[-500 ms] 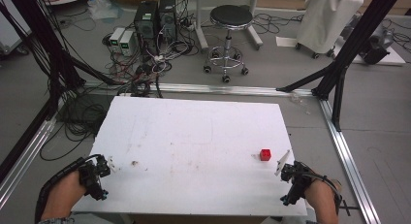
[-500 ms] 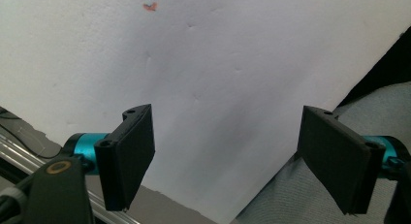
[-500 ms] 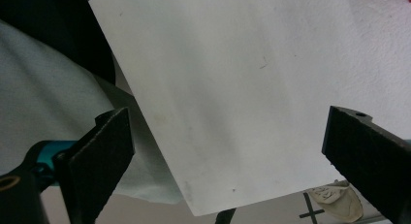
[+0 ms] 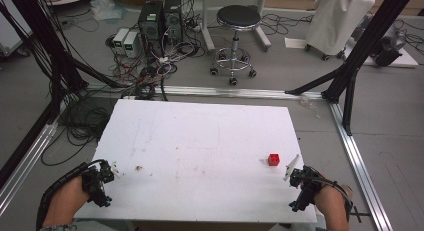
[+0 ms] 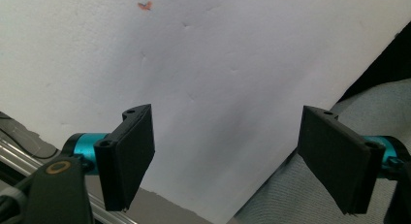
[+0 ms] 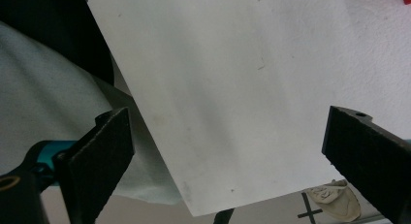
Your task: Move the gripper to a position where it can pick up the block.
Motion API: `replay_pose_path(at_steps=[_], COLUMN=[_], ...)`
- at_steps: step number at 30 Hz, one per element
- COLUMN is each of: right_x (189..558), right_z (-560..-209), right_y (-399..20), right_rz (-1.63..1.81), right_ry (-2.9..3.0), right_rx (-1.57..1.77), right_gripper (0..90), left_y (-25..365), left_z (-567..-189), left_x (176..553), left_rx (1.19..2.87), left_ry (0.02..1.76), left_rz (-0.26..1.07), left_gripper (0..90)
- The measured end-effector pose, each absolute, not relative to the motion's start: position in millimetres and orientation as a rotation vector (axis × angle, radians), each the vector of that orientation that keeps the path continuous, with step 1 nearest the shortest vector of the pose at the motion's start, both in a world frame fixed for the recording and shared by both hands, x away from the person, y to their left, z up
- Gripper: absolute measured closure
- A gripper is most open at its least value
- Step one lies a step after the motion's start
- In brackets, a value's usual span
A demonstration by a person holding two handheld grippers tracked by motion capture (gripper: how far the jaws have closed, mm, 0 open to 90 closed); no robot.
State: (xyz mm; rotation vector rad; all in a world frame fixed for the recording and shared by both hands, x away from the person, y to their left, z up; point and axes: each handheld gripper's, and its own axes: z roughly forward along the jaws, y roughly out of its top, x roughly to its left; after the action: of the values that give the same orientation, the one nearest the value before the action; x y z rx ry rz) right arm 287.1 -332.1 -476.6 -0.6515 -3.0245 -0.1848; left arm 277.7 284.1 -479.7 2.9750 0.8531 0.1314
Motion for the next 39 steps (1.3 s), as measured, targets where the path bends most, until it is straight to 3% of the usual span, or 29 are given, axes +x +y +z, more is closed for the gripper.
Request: replay_pose_path(at_steps=[39], right_x=[300], right_z=[-482], right_y=[-327], right_rz=[-0.176], right_ry=[-3.050], right_rx=[-0.573], right_gripper=[4.0], left_y=[285], left_z=[-477], left_x=[277], left_rx=[2.957], left_ry=[0.853], left_rz=[0.144], left_gripper=[21.4])
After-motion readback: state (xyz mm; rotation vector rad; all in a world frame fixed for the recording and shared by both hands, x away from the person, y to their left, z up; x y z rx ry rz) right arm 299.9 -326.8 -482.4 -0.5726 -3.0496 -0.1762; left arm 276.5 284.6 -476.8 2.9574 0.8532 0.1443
